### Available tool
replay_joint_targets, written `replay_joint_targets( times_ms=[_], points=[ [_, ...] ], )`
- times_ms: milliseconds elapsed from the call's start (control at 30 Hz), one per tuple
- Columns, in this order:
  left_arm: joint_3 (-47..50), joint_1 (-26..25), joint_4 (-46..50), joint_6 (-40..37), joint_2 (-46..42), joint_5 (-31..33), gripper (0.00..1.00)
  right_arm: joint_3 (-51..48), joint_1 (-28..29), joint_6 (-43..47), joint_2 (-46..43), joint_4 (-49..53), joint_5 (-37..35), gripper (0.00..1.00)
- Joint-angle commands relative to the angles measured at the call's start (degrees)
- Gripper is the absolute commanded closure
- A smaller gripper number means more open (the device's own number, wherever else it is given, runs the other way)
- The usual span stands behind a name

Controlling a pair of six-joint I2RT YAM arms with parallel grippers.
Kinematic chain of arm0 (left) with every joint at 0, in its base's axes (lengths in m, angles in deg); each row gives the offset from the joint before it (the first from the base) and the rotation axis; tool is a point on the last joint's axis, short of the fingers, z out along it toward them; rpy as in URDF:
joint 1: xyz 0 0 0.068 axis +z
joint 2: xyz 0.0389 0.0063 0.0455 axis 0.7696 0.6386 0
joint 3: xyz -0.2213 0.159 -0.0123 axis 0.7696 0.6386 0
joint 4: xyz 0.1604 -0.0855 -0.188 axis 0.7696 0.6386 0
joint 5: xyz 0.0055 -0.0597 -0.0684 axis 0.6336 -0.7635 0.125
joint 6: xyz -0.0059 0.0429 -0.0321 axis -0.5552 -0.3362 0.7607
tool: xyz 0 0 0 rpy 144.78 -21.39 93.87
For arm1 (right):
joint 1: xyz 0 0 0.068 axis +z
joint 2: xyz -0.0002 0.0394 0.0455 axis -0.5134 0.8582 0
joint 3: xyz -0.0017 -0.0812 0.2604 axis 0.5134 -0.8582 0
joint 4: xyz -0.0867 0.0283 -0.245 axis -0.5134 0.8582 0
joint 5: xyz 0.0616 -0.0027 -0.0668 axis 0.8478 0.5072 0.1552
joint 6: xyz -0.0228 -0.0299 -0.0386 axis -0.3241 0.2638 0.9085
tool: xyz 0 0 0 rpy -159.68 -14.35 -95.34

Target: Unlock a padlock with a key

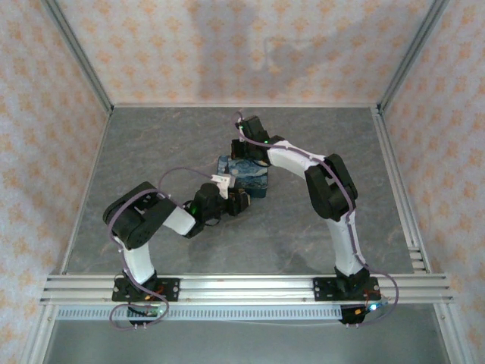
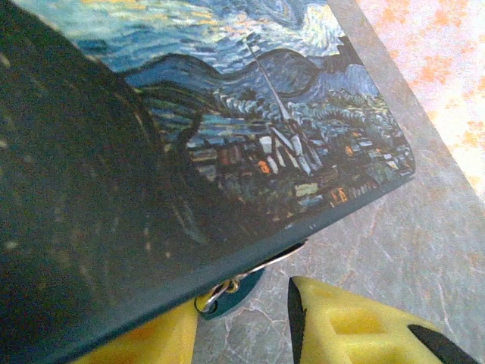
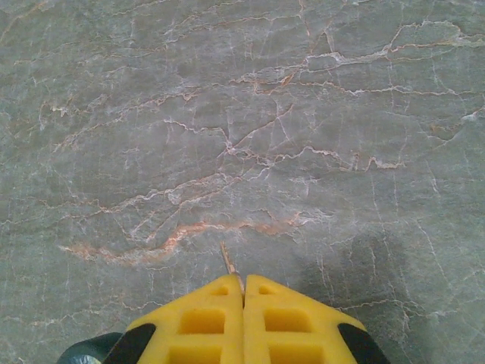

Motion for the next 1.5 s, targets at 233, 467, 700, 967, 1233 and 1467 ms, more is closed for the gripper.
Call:
replay_joint_targets(
  times_ms=[233,467,700,967,1233,1467],
  points=[
    [-1.67,0.7,-5.2,1.93,1.94,-1.89,0.36,-2.12,0.39,0.0,-0.91,3.56,-0.36,1.0],
    [-3.15,0.54,1.69,1.73,2.61,4.6,0.34,-2.2,0.39,-0.11,-1.1,3.56,-0.21,1.0],
    [-2.58,0.31,0.37,1.52,1.9,4.28,0.51,-2.21,0.39,-0.28,-1.2,3.35,-0.03,1.0],
    [-1.84,0.44,-3.45,2.02,0.89,-0.76,0.5,-2.99,0.39,-0.26,-1.54,2.85,-0.11,1.0],
    [0.21,0.62,-4.92,2.92,-0.98,-1.65,0.65,-3.06,0.39,-0.27,-1.66,2.77,-0.16,1.0],
    [1.28,0.99,-6.25,3.78,-1.85,-2.02,0.78,-3.57,0.41,-0.33,-1.6,2.63,-0.44,1.0]
  ],
)
